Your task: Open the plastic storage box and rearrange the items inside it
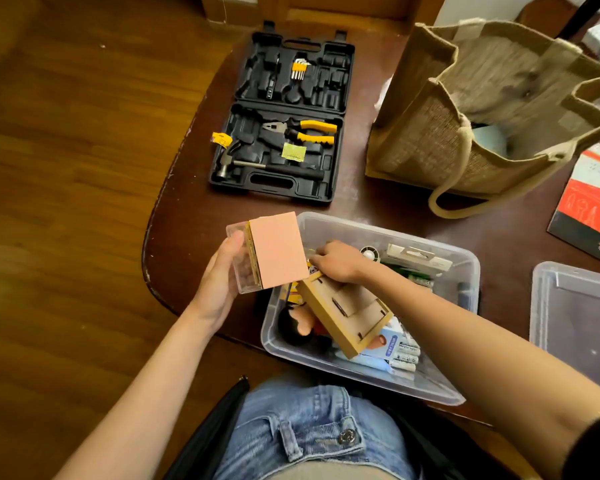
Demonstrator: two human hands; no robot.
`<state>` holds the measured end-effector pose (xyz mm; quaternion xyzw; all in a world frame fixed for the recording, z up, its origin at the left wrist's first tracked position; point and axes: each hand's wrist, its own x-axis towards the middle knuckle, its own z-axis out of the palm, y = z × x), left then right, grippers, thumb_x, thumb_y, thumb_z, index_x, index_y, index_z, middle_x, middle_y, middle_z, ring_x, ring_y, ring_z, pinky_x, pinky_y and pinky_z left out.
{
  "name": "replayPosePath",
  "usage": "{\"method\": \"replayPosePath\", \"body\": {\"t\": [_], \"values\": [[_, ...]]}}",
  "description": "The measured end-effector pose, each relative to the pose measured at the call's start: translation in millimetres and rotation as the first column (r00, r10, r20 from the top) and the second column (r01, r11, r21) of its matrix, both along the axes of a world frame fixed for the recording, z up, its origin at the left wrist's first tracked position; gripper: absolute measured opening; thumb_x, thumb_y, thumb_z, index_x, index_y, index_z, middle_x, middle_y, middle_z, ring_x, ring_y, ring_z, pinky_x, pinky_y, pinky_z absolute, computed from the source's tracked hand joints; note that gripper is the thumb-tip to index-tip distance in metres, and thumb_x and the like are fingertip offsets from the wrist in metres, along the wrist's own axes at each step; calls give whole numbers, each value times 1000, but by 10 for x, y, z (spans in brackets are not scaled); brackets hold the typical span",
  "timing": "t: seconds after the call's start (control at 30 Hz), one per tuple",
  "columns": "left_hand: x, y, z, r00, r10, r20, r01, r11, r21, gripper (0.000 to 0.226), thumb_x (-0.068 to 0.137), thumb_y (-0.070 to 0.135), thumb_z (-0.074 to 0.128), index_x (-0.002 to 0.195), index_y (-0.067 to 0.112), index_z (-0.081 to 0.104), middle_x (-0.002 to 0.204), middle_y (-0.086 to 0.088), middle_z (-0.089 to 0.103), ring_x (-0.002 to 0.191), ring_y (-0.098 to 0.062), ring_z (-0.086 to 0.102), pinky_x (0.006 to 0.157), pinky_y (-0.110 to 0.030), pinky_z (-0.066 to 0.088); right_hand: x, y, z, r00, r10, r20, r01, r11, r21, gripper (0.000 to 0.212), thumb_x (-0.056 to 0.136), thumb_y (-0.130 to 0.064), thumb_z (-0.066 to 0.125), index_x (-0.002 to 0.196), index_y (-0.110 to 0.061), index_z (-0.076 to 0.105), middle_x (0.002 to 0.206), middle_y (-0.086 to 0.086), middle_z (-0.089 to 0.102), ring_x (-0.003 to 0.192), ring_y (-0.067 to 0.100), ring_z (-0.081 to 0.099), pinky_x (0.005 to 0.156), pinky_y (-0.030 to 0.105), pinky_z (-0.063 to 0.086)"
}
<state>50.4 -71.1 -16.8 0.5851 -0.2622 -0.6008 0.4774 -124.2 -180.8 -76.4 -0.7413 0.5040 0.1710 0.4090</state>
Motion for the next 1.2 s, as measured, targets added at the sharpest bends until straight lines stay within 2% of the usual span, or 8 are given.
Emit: {"method": "replayPosePath", "body": {"t": [0.17, 0.4, 0.57, 0.73, 0.9, 1.0, 1.1, 1.2], "values": [[-26, -65, -47, 1000, -10, -9, 10, 1000, 14, 47, 86, 50, 39, 120, 22, 55, 107, 2, 70, 97, -12, 67, 71, -25, 54, 55, -41, 25, 982, 60, -177, -50, 997, 60, 27, 92, -19, 44, 103, -2, 62, 105, 16, 62, 95, 31, 57, 73, 28, 40], [-85, -188, -69, 1000, 24, 18, -25, 998, 54, 57, 83, 55, 44, 126, 19, 54, 115, -5, 67, 104, -19, 64, 86, -41, 48, 43, -133, 122, 976, 99, -196, -77, 990, 116, 31, 96, -21, 44, 110, -2, 63, 116, 15, 61, 88, 24, 50, 75, 28, 36], [-191, -351, 5, 995, 47, 92, -49, 999, 22, 57, 73, 63, 53, 116, 26, 55, 124, -9, 61, 115, -27, 58, 98, -50, 44, 76, -193, 137, 996, 41, -85, -15, 956, 293, 30, 99, -21, 41, 116, -1, 55, 112, 13, 60, 105, 30, 53, 91, 33, 41], [-253, -516, 2, 990, 63, 130, -65, 998, 10, 43, 77, 53, 57, 110, 25, 53, 121, -3, 62, 113, -21, 60, 86, -32, 50, -11, -187, 158, 991, -131, -34, 131, 863, 488, 31, 98, -17, 38, 123, -3, 51, 105, 13, 57, 87, 20, 50, 95, 36, 45], [-275, -559, -13, 992, 70, 103, -70, 998, 4, 47, 75, 58, 59, 110, 27, 53, 118, -2, 64, 108, -18, 62, 76, -22, 51, -262, -155, 130, 931, -366, 8, 295, 764, 574, 29, 98, -22, 44, 97, -7, 68, 85, -1, 67, 66, 9, 61, 63, 18, 50], [-294, -569, -23, 993, 72, 95, -74, 997, 16, 43, 78, 54, 59, 109, 25, 53, 115, -1, 64, 101, -15, 63, 68, -16, 51, -384, -170, 130, 893, -451, -4, 373, 735, 566, 29, 97, -10, 41, 95, -5, 70, 90, 6, 68, 80, 16, 65, 81, 28, 55], [-313, -584, -44, 993, 73, 97, -76, 997, 19, 45, 75, 53, 58, 110, 25, 53, 114, -2, 64, 99, -13, 64, 67, -15, 51, -297, -100, 135, 968, -237, -87, 252, 879, 405, 32, 95, -6, 38, 117, 0, 61, 119, 15, 60, 110, 29, 58, 99, 38, 46], [-335, -601, -66, 994, 70, 89, -72, 997, 13, 43, 78, 49, 56, 112, 23, 53, 119, -4, 62, 104, -14, 63, 69, -15, 50, -154, 1, 123, 992, -56, -113, 89, 946, 311, 35, 96, -2, 34, 125, 4, 52, 129, 20, 54, 119, 32, 51, 96, 33, 40]]}}
